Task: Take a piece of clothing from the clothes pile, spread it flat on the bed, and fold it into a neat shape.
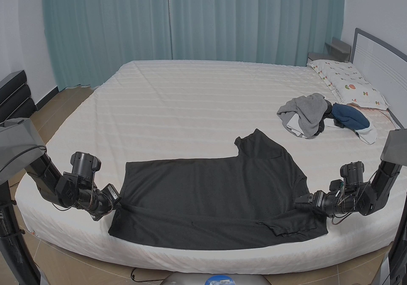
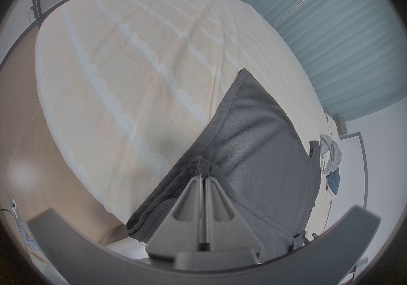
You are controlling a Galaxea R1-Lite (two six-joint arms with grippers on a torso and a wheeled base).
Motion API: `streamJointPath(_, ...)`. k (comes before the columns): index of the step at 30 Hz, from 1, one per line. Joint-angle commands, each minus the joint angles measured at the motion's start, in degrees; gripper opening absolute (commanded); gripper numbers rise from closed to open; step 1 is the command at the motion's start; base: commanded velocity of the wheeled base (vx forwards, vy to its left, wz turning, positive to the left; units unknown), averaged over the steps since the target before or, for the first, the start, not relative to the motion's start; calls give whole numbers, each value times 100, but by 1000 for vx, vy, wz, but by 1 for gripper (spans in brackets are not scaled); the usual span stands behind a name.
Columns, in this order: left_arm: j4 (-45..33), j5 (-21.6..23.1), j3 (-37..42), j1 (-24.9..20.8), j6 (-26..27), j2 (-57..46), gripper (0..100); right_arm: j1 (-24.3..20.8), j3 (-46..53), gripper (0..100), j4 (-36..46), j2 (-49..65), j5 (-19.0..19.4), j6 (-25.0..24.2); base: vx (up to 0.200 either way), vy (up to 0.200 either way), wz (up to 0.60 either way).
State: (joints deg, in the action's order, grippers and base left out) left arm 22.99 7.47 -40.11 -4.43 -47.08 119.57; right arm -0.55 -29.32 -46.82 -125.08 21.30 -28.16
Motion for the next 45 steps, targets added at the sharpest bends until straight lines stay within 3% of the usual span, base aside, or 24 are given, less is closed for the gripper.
streamJointPath(1, 4, 0, -6, -6, -3, -3, 0, 46, 14, 0, -2, -105, 15, -5, 0, 0, 0)
streamJointPath(26, -58, -9, 170, -6, 6, -399, 0, 477, 365, 0, 7, 968, 437, -128, 0, 0, 0)
streamJointPath(45, -5, 17, -23, 12, -12, 23, 0, 336, -259, 0, -2, 36, 384, -155, 0, 0, 0)
